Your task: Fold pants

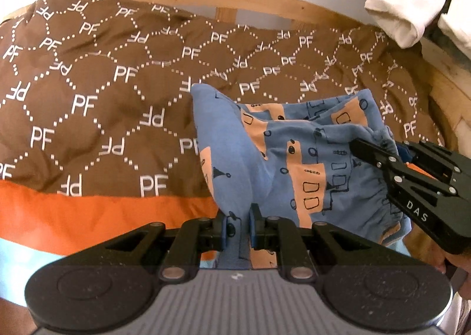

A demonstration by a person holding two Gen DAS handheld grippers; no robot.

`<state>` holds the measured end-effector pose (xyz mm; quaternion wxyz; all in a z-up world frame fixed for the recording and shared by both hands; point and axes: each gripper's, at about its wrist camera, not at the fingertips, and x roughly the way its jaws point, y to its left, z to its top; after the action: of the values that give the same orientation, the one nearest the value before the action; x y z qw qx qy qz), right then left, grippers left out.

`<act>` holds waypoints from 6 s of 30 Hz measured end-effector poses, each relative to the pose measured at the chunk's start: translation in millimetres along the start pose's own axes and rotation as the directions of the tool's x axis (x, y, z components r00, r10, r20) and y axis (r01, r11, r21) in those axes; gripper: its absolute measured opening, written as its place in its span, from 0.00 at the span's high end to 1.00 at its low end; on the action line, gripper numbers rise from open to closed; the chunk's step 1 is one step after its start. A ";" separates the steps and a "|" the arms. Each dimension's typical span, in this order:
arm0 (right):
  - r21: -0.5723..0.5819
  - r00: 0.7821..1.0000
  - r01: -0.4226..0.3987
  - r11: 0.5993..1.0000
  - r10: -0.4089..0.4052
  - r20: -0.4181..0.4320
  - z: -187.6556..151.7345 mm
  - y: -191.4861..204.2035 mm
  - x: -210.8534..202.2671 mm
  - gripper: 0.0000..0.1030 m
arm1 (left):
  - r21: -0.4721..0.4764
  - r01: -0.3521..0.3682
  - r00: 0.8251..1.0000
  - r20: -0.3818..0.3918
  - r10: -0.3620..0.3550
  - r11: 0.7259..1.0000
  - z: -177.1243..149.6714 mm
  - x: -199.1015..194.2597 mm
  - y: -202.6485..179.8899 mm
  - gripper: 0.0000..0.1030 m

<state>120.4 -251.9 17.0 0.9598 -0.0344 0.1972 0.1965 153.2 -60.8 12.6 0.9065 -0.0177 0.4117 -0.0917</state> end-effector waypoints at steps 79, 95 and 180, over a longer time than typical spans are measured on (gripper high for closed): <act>0.142 0.974 0.218 0.966 -0.224 0.028 40.3 -63.2 63.5 0.01 | -0.047 -0.219 0.935 0.277 0.223 0.975 57.1 33.6 29.1 0.00; 0.131 0.959 0.240 0.962 -0.256 0.123 29.7 -35.7 -33.5 0.01 | -0.081 -0.184 0.921 0.335 0.200 0.980 13.7 -4.7 -13.2 0.00; 0.195 0.964 0.246 0.949 -0.220 -0.148 -50.9 24.3 -77.6 0.01 | 0.010 -0.285 0.941 0.194 0.278 0.958 -102.6 -41.6 10.4 0.00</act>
<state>26.7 -265.0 0.9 0.9603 0.0329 0.2709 0.0571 51.0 -38.6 -25.3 0.9457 0.0498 0.3196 0.0333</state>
